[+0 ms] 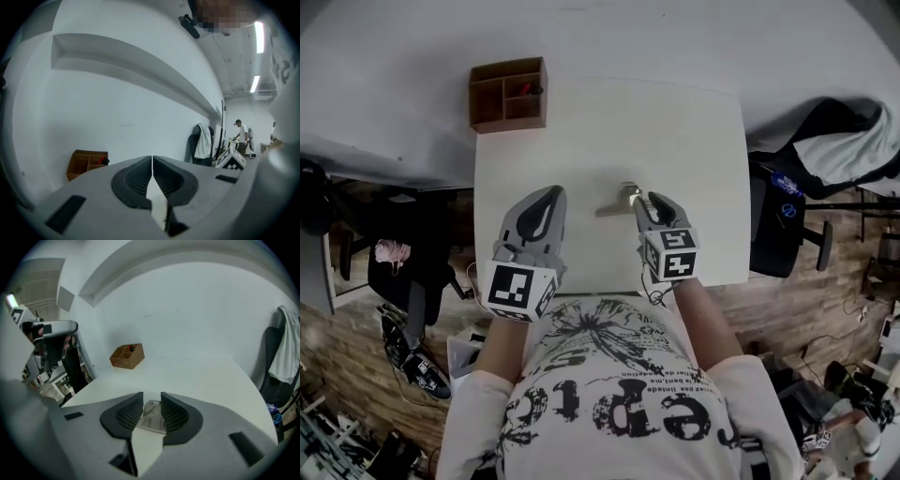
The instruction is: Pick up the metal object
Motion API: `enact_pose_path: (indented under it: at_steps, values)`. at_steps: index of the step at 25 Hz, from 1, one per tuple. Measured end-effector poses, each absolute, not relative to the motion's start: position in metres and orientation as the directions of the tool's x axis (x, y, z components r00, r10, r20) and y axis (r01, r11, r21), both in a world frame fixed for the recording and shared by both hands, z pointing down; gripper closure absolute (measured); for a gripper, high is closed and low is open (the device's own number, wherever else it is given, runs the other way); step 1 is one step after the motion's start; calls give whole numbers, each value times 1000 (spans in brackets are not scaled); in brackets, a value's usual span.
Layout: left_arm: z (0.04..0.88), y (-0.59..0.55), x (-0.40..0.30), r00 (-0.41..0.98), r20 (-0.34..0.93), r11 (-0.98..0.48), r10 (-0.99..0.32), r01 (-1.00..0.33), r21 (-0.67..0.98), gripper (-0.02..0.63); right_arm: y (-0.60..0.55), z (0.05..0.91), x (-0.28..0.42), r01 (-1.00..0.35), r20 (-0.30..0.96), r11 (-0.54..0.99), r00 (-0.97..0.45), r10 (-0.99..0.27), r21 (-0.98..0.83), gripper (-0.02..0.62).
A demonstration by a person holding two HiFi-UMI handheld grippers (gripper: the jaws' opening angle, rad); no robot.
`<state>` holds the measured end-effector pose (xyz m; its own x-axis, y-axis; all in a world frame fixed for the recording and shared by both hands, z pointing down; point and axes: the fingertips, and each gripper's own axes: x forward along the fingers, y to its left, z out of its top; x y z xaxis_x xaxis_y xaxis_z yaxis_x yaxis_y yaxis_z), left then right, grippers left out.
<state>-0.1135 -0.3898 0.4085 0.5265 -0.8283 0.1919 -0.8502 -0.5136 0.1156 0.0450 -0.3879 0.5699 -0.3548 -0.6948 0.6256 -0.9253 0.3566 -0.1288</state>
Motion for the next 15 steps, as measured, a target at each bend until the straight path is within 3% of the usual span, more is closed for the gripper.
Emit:
enact_pose_path:
  at_steps: [5,9,15]
  values:
    - [432,-404,-129,539,236,-517,-808,-842,154,595,-394,625,40,-945,725,291,-305,-618,-149,432]
    - [447,-412,-136,548,257,-521,-796,-836,172,595,-399,650,36,-959,766,240,-265,-585,-148,323]
    - [465,-414,-141,567,290,-536,-771,-824,184,595,-408,670,32,-971,817,204,-217,-535,-124,298]
